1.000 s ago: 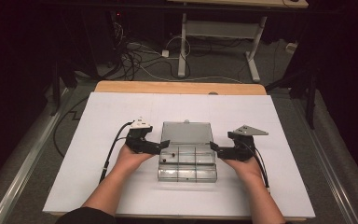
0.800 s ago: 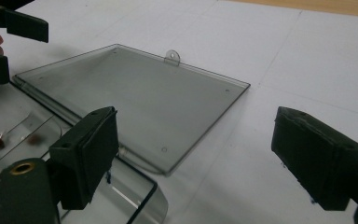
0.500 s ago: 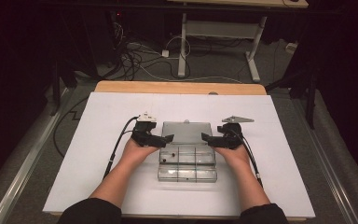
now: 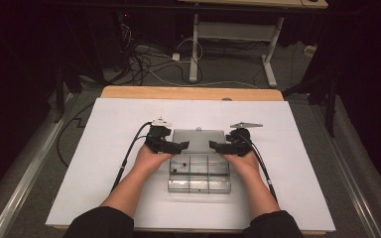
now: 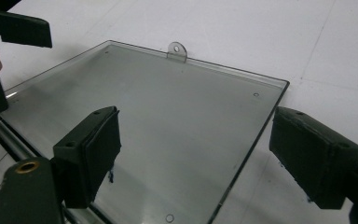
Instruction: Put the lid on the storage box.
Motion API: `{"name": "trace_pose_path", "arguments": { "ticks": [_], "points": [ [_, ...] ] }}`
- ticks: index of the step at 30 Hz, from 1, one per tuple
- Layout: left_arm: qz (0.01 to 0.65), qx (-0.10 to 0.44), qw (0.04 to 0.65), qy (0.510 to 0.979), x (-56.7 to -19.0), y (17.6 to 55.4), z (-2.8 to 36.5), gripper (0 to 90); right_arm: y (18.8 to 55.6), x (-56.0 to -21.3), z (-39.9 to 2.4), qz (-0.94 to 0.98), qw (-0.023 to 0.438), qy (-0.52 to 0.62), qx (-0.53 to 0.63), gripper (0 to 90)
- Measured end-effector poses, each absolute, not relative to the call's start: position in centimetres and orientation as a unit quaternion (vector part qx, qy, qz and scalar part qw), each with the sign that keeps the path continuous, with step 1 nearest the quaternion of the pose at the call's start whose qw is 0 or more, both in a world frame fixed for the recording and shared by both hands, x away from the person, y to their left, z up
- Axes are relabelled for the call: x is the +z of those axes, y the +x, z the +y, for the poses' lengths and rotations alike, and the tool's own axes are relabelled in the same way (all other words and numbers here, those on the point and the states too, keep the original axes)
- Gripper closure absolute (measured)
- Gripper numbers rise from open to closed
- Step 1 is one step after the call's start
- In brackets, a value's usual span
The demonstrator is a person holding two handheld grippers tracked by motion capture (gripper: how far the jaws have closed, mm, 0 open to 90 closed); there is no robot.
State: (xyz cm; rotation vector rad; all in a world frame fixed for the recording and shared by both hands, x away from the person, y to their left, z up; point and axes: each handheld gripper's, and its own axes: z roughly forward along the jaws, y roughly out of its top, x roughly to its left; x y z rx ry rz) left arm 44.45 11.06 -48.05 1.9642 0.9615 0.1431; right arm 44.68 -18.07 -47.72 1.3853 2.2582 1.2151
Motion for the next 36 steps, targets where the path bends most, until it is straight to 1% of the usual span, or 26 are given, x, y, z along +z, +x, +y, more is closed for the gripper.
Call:
{"name": "trace_pose_path", "arguments": {
  "ticks": [9,20,29,33,36],
  "points": [
    [0.391,0.059,0.448,0.802,-48.3,44.6,11.2,4.2,45.1,-48.3,-18.3,0.757,0.086,0.49,0.424,17.3],
    [0.388,0.054,0.447,0.804,-48.2,44.4,11.0,6.5,45.1,-48.6,-18.4,0.751,0.063,0.505,0.421,18.1],
    [0.387,0.05,0.442,0.808,-48.5,44.3,10.9,7.3,44.9,-48.5,-18.6,0.745,0.051,0.515,0.421,21.5],
    [0.388,0.053,0.441,0.808,-48.4,44.3,10.9,7.6,44.7,-48.6,-18.9,0.737,0.034,0.518,0.433,27.0],
    [0.389,0.056,0.438,0.809,-48.4,44.3,11.0,7.6,44.4,-48.7,-19.1,0.735,0.036,0.513,0.442,28.0]
  ]
}}
